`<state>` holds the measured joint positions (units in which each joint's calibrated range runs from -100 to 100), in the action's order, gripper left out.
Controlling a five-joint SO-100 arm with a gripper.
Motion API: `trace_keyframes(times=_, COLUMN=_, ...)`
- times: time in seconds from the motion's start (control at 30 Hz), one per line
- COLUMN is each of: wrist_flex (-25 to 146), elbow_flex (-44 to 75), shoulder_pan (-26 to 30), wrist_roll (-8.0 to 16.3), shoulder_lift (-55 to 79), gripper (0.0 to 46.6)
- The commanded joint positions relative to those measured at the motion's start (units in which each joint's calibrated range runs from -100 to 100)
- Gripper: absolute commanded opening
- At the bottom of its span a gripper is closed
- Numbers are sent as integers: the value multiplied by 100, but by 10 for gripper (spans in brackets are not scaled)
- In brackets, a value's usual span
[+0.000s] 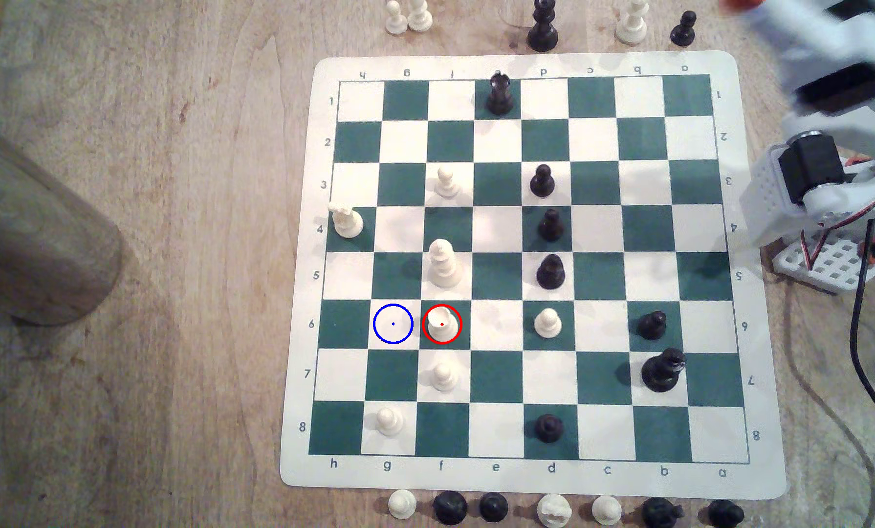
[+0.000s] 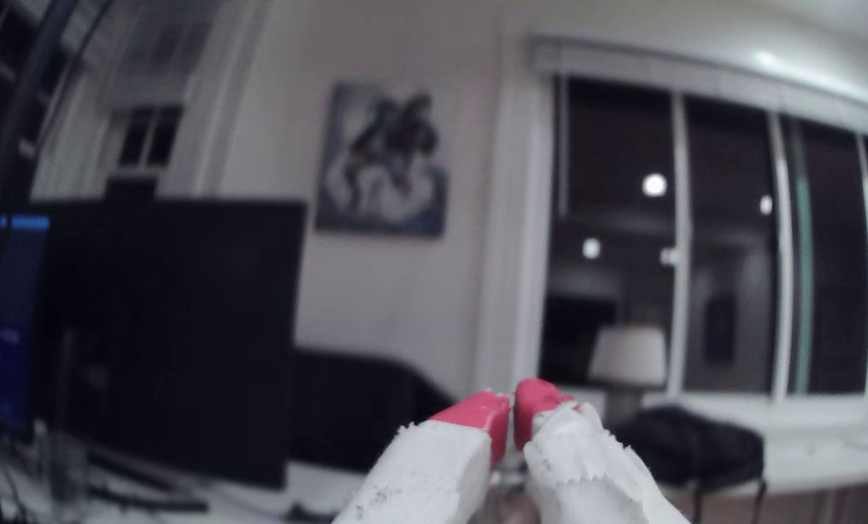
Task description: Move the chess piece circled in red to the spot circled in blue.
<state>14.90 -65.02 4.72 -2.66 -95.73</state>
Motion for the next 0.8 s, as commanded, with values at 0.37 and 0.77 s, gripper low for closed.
trace_keyframes(times=0.37, wrist_flex=3547, elbow_flex=1688, shoulder_pan=424, wrist_roll=791, shoulder_lift=2026, gripper=4)
trace_keyframes(times=0.77, wrist_flex=4071, elbow_flex=4372, shoulder_pan=901, wrist_roll=1534, shoulder_lift=5956, gripper=5)
